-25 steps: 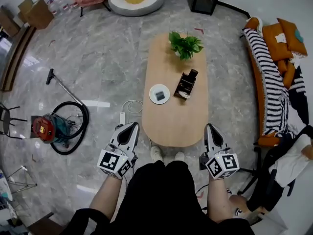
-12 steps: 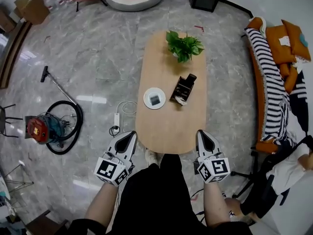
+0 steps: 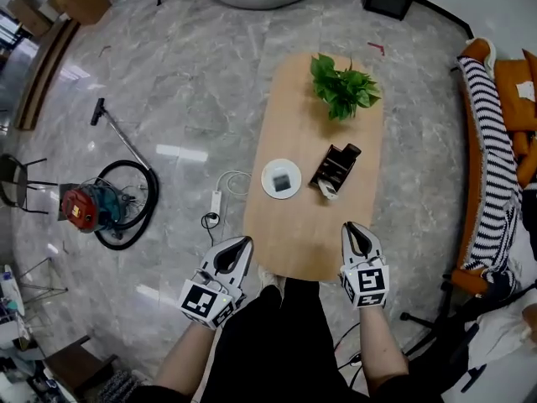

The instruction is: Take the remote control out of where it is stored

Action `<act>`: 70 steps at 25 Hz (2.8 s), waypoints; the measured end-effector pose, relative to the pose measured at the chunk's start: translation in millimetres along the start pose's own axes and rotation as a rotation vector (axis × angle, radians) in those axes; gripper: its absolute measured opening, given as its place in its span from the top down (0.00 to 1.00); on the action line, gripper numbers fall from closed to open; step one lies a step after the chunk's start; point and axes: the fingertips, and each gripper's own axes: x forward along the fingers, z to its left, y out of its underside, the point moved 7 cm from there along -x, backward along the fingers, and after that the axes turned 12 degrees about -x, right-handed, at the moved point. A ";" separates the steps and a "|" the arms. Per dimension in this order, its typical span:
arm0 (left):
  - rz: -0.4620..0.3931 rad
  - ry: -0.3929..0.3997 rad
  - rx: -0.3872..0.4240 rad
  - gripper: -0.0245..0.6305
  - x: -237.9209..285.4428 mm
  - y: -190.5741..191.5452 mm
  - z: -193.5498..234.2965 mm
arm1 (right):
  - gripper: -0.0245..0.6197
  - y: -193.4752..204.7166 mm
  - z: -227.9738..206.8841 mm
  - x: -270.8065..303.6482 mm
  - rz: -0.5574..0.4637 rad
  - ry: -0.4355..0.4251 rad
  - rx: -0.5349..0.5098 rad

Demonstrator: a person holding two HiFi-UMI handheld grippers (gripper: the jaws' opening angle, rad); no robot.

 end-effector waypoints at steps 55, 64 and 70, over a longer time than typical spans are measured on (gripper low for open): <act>0.127 -0.142 -0.167 0.95 12.4 57.5 28.6 | 0.79 112.6 10.0 195.3 0.480 -0.093 -0.703; 0.104 -0.100 -0.142 0.95 -13.6 54.4 29.5 | 0.79 82.9 44.1 150.0 0.410 -0.055 -0.725; 0.114 -0.096 -0.135 0.95 -30.6 65.8 36.8 | 0.79 90.3 75.9 141.2 0.404 -0.082 -0.713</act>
